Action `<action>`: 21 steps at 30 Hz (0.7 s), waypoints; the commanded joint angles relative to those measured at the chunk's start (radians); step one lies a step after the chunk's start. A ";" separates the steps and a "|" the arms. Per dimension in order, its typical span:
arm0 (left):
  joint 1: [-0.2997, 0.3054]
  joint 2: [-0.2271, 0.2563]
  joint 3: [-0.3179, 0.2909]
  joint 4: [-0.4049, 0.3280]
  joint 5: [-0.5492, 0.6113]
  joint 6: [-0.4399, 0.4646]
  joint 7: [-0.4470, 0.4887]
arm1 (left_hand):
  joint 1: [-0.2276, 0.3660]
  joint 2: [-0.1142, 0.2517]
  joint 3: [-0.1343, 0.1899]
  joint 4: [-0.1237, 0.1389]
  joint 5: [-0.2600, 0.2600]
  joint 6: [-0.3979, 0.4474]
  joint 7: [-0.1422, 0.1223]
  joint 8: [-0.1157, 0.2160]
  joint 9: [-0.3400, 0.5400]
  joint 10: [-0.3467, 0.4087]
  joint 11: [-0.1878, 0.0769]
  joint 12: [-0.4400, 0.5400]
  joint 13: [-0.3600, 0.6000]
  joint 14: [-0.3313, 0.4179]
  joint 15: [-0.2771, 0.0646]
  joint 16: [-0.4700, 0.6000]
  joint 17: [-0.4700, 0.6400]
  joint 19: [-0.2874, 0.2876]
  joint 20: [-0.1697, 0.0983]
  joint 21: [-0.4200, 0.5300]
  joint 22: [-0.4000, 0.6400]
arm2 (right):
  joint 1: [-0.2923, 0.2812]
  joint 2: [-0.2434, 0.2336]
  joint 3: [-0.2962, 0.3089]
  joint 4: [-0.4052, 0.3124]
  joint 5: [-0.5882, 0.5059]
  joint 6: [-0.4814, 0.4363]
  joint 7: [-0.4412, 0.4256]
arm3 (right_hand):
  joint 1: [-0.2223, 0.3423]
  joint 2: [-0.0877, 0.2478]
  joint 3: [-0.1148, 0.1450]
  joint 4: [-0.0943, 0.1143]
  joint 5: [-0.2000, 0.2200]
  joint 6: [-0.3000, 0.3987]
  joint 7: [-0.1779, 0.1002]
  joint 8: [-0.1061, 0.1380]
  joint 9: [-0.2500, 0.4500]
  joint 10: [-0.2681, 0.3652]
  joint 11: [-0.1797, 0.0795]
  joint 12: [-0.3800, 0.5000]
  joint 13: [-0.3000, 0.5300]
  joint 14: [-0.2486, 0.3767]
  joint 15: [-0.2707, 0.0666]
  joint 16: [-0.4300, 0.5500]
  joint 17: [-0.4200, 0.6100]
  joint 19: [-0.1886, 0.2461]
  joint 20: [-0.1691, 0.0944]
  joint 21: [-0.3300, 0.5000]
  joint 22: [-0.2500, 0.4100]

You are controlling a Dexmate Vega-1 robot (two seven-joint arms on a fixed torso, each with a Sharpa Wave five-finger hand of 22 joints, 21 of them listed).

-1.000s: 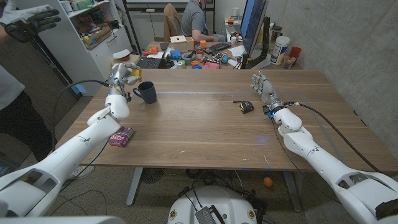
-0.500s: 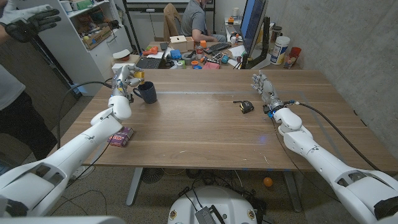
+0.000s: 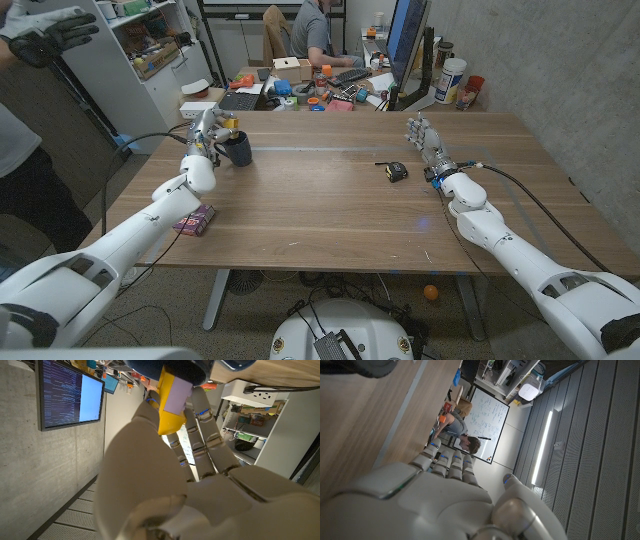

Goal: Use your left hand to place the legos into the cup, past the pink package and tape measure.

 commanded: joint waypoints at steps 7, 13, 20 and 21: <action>0.004 0.066 0.018 -0.078 -0.030 0.055 -0.147 | -0.077 0.086 -0.037 0.062 0.002 0.005 -0.039 -0.059 0.001 -0.041 -0.048 -0.102 -0.076 0.039 -0.264 -0.191 -0.143 -0.051 0.000 0.028 -0.015 | 0.016 0.009 -0.001 0.025 0.001 0.011 0.008 | 0.001 -0.003 -0.004 0.000 0.005 -0.007 0.000 -0.002 0.003 0.000 0.004 0.000 0.003 0.004 0.006 0.000 -0.001 0.004 -0.001 0.006 0.004; 0.017 0.080 0.010 -0.110 -0.033 0.069 -0.160 | -0.117 0.075 -0.041 0.068 0.001 -0.004 -0.051 -0.068 0.001 -0.045 -0.053 -0.124 -0.090 0.016 -0.252 -0.227 -0.173 -0.095 0.062 0.009 -0.016 | 0.020 0.011 -0.001 0.032 0.002 0.016 0.012 | 0.001 -0.002 -0.005 0.000 0.006 -0.007 -0.001 -0.002 0.003 0.000 0.003 0.000 0.003 0.004 0.007 0.000 -0.001 0.004 -0.002 0.006 0.004; 0.034 0.095 -0.001 -0.142 -0.035 0.074 -0.166 | -0.134 0.076 -0.035 0.067 0.003 -0.008 -0.059 -0.071 0.002 -0.044 -0.058 -0.134 -0.091 -0.012 -0.235 -0.255 -0.193 -0.143 0.113 -0.015 -0.017 | 0.019 0.011 0.001 0.032 0.005 0.018 0.012 | 0.001 -0.001 -0.005 0.001 0.006 -0.008 -0.001 -0.002 0.003 0.000 0.002 0.000 0.003 0.005 0.006 0.000 -0.001 0.005 -0.002 0.006 0.004; 0.037 0.097 -0.004 -0.146 -0.037 0.072 -0.167 | -0.141 0.074 -0.036 0.068 0.003 -0.010 -0.060 -0.073 0.003 -0.041 -0.060 -0.135 -0.090 -0.022 -0.232 -0.262 -0.197 -0.151 0.124 -0.019 -0.018 | 0.018 0.011 0.001 0.030 0.004 0.018 0.011 | 0.001 -0.001 -0.006 0.001 0.007 -0.008 -0.002 -0.002 0.003 0.000 0.002 0.000 0.003 0.005 0.006 0.000 -0.001 0.004 -0.001 0.006 0.004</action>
